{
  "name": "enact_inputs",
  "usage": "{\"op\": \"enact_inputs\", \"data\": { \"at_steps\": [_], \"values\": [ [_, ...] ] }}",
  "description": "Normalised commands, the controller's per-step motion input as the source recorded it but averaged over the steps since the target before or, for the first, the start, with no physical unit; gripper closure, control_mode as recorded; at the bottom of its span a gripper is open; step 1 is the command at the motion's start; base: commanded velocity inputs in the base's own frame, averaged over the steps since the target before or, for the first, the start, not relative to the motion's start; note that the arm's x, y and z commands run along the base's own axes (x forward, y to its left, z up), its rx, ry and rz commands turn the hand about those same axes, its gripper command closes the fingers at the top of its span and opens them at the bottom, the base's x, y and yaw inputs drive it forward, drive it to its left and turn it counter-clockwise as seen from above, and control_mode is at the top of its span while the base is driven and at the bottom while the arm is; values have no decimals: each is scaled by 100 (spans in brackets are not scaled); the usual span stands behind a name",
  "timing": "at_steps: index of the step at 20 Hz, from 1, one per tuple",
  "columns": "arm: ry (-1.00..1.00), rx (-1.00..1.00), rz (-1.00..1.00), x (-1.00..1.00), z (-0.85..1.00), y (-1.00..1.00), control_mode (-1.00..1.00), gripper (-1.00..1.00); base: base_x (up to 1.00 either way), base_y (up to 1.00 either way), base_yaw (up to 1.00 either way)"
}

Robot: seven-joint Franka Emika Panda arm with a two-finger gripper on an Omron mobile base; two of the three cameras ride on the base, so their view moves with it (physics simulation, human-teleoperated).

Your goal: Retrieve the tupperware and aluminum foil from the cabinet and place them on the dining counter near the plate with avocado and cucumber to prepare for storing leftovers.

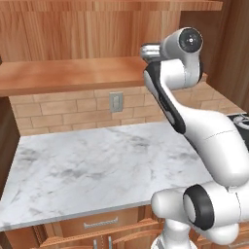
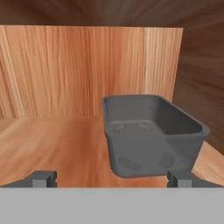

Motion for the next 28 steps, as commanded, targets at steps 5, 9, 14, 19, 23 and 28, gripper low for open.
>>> {"op": "enact_inputs", "data": {
  "at_steps": [5,9,14,19,23,28],
  "values": [
    [0,-1,0,33,3,0,-100,-100,0,0,0],
    [6,-1,1,42,0,-2,-100,-100,0,0,0],
    [12,-2,3,48,0,-2,-100,-100,0,0,0],
    [10,-1,3,54,0,-1,-100,-100,0,0,0],
    [3,0,4,56,-6,-1,-100,-100,0,0,0],
    [1,0,3,50,-10,-4,-100,-100,0,0,0]
  ]
}}
